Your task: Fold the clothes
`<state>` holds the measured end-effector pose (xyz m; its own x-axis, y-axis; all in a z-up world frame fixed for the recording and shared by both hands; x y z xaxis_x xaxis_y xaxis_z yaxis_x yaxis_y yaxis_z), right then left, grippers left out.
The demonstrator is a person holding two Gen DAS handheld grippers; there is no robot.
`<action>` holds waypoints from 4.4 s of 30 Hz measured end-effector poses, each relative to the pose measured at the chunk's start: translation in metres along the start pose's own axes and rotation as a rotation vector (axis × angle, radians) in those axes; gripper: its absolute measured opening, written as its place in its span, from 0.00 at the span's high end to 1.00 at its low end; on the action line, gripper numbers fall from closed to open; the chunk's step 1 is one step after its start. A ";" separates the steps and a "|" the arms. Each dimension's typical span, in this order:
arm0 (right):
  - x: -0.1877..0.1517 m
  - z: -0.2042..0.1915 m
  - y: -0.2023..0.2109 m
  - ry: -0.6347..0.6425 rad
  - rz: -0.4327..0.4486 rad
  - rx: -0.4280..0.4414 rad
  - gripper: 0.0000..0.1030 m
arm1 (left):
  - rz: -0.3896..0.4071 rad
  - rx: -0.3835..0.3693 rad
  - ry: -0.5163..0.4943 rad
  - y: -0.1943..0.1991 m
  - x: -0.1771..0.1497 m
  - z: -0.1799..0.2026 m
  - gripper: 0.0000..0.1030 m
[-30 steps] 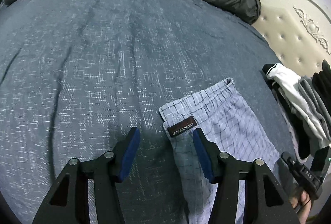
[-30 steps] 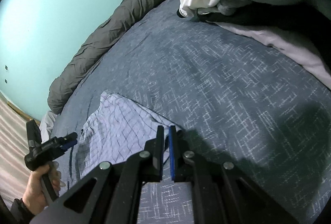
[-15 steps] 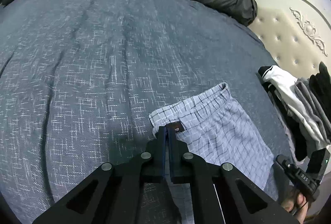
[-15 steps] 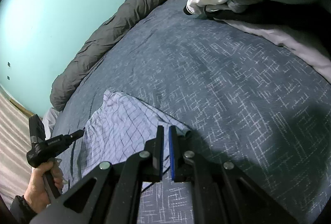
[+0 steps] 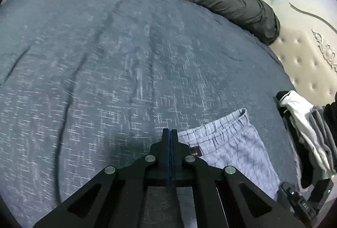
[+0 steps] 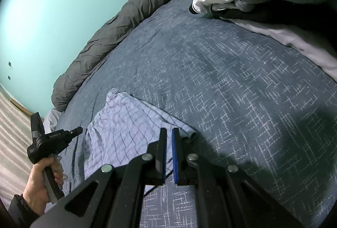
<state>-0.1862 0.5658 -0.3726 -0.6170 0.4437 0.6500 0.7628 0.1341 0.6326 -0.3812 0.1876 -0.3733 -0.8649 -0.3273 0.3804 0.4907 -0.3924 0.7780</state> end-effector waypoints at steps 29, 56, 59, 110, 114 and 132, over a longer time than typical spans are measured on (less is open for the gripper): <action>-0.003 -0.002 0.003 -0.009 0.005 0.002 0.96 | -0.086 -0.071 0.019 -0.001 -0.016 0.012 0.99; 0.000 -0.003 -0.001 0.006 0.004 0.008 0.96 | -0.115 -0.106 0.160 -0.024 -0.011 -0.007 0.86; 0.000 -0.005 -0.002 0.014 -0.001 0.007 0.96 | -0.113 -0.116 0.142 -0.020 -0.012 -0.003 0.85; 0.081 -0.127 -0.166 0.637 -0.431 0.028 0.44 | -0.143 -0.150 0.055 -0.029 -0.019 0.007 0.58; 0.076 -0.130 -0.175 0.666 -0.450 0.039 0.46 | -0.137 -0.150 0.032 -0.030 -0.020 0.009 0.60; 0.096 -0.142 -0.156 0.659 -0.312 0.123 0.93 | -0.079 -0.176 -0.043 -0.011 -0.006 0.026 0.88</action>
<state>-0.3924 0.4618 -0.3493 -0.7678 -0.2501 0.5899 0.5249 0.2823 0.8030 -0.3838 0.2165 -0.3710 -0.9033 -0.2537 0.3459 0.4287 -0.5612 0.7080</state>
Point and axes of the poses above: each gripper's, at about its wrist camera, not at the fingertips, and y roughly against the way its jaws point, z to its right, x to its top, the point moved 9 cm from there along -y, roughly the way its jaws point, and after that the axes turned 15 degrees about y, right-handed, at the moved point
